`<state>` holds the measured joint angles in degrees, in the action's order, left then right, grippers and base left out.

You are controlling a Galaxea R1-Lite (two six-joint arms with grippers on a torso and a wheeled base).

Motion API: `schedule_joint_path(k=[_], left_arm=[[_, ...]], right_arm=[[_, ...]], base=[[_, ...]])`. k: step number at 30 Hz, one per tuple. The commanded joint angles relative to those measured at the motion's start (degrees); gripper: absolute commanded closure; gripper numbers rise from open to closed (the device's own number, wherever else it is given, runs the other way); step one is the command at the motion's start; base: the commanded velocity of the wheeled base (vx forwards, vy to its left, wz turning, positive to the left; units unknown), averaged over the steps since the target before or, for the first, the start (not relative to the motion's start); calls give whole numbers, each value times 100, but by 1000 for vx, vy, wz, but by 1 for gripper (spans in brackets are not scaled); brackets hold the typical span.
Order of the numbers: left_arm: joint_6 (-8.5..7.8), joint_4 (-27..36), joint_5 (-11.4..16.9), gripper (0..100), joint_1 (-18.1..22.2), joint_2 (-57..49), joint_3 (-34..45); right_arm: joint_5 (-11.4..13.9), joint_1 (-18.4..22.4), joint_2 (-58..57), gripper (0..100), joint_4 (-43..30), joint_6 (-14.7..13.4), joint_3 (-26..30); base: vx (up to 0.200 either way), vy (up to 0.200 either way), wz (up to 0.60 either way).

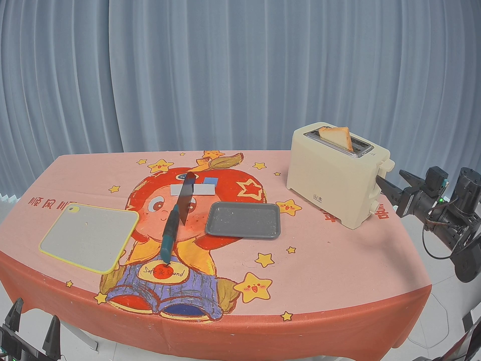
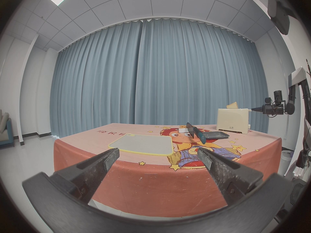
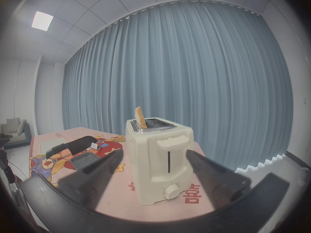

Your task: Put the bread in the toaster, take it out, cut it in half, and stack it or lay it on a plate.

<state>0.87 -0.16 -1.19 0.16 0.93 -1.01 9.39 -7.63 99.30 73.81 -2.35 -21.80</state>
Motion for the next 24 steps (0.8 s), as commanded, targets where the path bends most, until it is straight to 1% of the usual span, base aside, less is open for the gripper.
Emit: schedule_joint_path(k=[1, 5, 9, 18, 21, 24], left_arm=[[1, -2, -4, 0, 2, -31, 101], [1, -2, -4, 0, 2, -31, 101], [1, -2, -4, 0, 2, -31, 101], [1, -2, -4, 0, 2, -31, 101], [1, -2, -4, 0, 2, -31, 101], [1, -2, -4, 0, 2, -31, 101]], right_arm=[[2, -37, -166, 0, 1, -20, -44], [-16, -133, -324, 0, -25, -46, -53], [-183, -142, -421, 0, -130, -81, -123], [-192, -116, -1001, 0, -772, -81, -141], [-183, -125, -1291, 0, -1115, -72, -123], [-183, -177, -1625, 0, -1625, -46, -141]], base=[[0, 0, 0], [0, 0, 0], [0, 0, 0], [0, 0, 0], [0, 0, 0], [0, 0, 0]])
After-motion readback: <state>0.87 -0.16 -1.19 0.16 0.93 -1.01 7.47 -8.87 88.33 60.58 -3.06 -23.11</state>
